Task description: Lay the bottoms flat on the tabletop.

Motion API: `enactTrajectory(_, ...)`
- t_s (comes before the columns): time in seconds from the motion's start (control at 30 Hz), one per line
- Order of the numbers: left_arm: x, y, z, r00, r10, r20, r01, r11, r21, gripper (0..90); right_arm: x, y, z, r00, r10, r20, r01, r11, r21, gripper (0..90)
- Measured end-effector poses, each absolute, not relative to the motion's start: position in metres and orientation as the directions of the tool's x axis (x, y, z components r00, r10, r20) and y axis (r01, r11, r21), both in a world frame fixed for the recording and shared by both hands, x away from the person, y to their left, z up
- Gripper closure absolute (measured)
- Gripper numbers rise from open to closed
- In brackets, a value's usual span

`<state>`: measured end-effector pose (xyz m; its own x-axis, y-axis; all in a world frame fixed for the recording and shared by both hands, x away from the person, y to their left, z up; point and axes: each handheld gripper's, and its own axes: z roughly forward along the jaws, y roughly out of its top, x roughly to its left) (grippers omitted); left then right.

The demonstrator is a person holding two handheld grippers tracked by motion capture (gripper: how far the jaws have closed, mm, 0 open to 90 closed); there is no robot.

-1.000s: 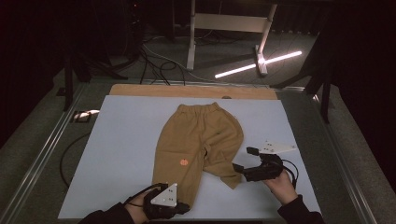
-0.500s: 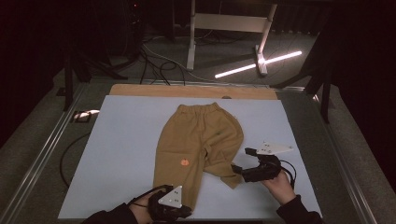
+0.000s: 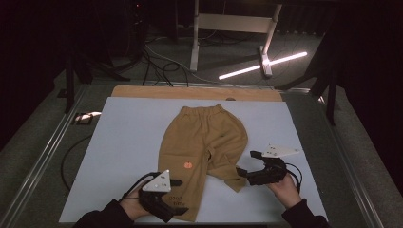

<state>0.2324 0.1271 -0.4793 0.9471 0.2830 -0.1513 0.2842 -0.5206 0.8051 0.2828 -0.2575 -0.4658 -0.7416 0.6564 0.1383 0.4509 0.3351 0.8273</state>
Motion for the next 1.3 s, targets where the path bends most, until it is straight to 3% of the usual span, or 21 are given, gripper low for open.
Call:
enactTrajectory(0.37,0.255,0.171,-0.473,0.886,0.446,-0.124,0.345,-0.458,0.819,0.9,0.283,-0.258,-0.466,-0.750,0.648,0.133,0.431,0.325,0.842,12.0)
enactTrajectory(0.8,0.272,0.210,-0.490,0.754,0.651,-0.082,0.458,-0.433,0.777,0.5,0.278,-0.263,-0.468,-0.741,0.658,0.133,0.435,0.319,0.842,11.2)
enactTrajectory(0.9,0.271,0.214,-0.492,0.739,0.672,-0.047,0.464,-0.457,0.759,0.5,0.276,-0.264,-0.470,-0.743,0.660,0.110,0.421,0.332,0.844,11.4)
enactTrajectory(1.03,0.271,0.222,-0.496,0.712,0.699,-0.066,0.500,-0.438,0.747,0.5,0.274,-0.264,-0.472,-0.739,0.666,0.100,0.419,0.338,0.842,11.7)
enactTrajectory(1.3,0.268,0.230,-0.500,0.628,0.777,-0.042,0.539,-0.395,0.744,0.5,0.275,-0.268,-0.484,-0.741,0.649,0.172,0.475,0.325,0.818,13.7)
